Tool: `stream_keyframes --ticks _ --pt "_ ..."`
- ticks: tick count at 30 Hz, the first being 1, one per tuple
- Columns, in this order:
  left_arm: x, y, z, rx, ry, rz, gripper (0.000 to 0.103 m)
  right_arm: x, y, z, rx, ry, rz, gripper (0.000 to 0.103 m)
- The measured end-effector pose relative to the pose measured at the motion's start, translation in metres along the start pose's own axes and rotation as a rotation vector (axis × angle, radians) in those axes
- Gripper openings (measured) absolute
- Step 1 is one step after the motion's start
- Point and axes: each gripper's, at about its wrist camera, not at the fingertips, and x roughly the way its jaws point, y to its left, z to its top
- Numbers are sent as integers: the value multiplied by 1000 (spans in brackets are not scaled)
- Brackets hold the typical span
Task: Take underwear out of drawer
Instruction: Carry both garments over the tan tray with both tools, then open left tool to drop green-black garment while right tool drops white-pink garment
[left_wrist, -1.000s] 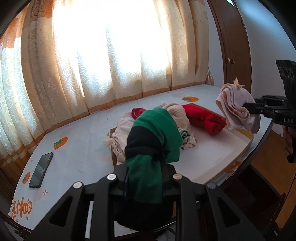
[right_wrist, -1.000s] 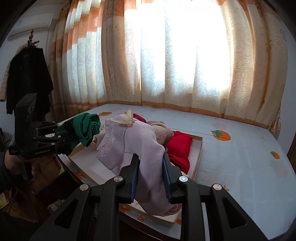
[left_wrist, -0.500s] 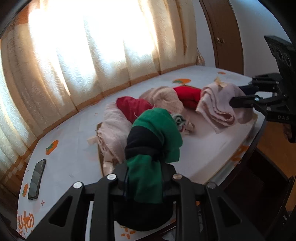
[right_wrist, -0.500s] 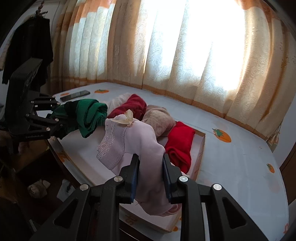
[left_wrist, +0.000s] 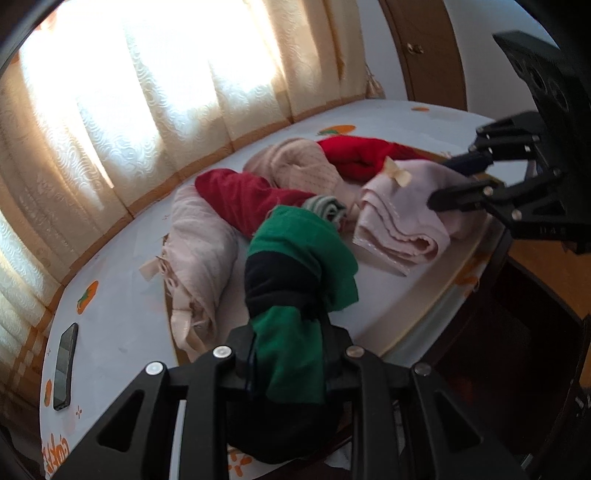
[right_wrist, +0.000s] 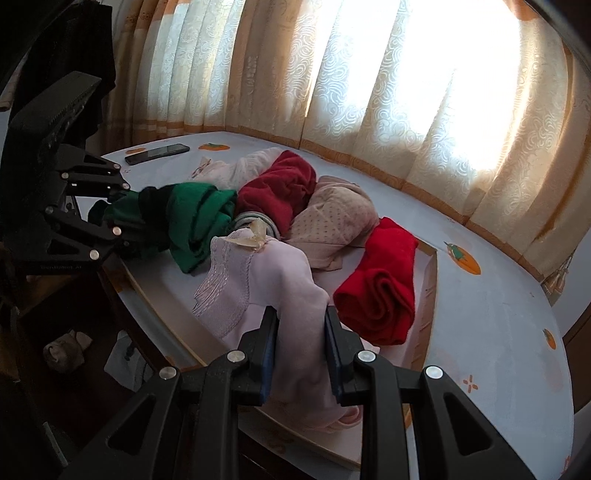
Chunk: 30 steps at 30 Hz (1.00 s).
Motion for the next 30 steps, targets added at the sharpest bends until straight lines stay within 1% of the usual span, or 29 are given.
stream_keyframes --ticks 1,3,8,10,12,14,16,17,21,26,30 --pt "0 0 -1 4 2 1 24 0 1 0 -6 2 0 26" --pt "3 1 -1 0 9 2 30 2 1 0 -13 9 -4 26" --pt "4 3 0 -26 13 -12 31 7 -4 -2 7 42 -7 26" --pt "4 2 -1 -33 10 -14 36 7 -4 -2 15 42 -5 27" --pt "4 2 -1 -45 5 -19 41 6 -3 -3 20 41 -3 29" --pt "2 1 -2 -55 -2 -16 43 6 -2 -3 26 47 -7 36" --pt "-1 0 -2 -62 -10 -13 47 5 -2 -4 33 48 -8 57" --pt "-3 0 -2 -67 -16 -13 51 3 -1 -5 34 43 -9 60" --pt "-13 -2 -3 -79 -44 -8 66 -3 0 -8 49 26 -6 61" --pt "-22 -4 -3 -99 -72 -14 70 -10 1 -10 70 11 -7 61" --pt "-23 -7 -4 -111 -79 -10 70 -15 2 -9 77 -3 -16 62"
